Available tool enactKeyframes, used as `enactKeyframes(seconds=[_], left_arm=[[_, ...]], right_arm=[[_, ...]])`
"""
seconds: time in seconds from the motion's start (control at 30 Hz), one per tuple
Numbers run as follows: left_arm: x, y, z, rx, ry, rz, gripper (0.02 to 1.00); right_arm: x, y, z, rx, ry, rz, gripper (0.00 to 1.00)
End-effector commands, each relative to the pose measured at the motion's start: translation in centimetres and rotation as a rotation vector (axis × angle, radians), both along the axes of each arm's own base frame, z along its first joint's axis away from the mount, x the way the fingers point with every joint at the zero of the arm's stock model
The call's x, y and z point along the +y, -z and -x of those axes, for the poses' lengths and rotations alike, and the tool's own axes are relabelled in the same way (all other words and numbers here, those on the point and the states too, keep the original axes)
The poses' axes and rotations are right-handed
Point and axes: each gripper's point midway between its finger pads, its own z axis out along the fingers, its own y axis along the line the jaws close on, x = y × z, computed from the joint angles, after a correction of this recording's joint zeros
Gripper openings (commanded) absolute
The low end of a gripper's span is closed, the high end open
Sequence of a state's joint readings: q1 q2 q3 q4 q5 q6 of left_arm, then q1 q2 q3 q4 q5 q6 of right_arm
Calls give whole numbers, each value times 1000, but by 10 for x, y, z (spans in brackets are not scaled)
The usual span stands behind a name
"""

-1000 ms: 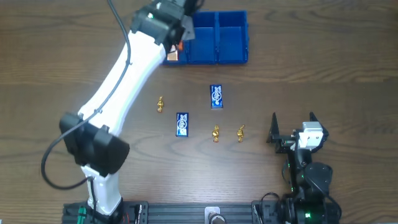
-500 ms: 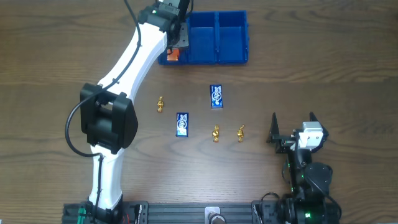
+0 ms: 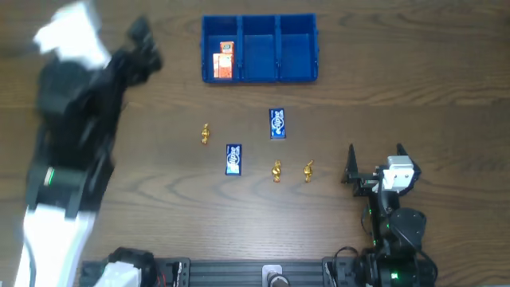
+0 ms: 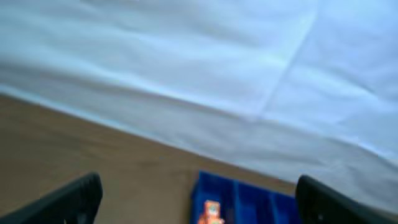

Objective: Sort Candies Into Trays

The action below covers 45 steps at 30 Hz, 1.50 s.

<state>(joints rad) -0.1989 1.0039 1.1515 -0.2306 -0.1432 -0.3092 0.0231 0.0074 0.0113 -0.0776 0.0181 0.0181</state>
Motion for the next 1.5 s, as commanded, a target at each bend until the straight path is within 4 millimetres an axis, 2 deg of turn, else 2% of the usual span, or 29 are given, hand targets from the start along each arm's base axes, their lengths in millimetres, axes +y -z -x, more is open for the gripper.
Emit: enactKeyframes(seconds=[0.03,0.07,0.13,0.3,0.43,0.53,0.67,1.2,1.33,1.4,1.5], left_arm=[[7,24,71,-232,124,-150,998],[5,32,81,-257,145,-167,996],[1,70,100,-282,188,-180,996],[-2,146,112,-260,223,-152,998],[-4,184,112,-235,237,-163,998],[-5,224,108,-151,246,-161,998],[-5,250,111,-43,254,-150,998],[-5,250,111,-47,254,-150,996],[-5,250,111,-47,254,-150,998],[-5,250,111,-47,254,-150,998],[-5,250,111,-47,254,-150,998]], right_arm=[[-1,2,0,3,4,-12,998],[-1,2,0,4,4,-12,998],[-1,2,0,4,4,-12,998],[-1,2,0,4,4,-12,998],[-1,2,0,4,4,-12,998],[-1,2,0,4,4,-12,998],[-1,2,0,4,4,-12,998],[-1,2,0,3,4,-12,998],[-2,-9,0,-42,11,-13,998],[-3,-12,-1,-49,20,-149,998],[14,-33,-3,-2,-77,-172,998]])
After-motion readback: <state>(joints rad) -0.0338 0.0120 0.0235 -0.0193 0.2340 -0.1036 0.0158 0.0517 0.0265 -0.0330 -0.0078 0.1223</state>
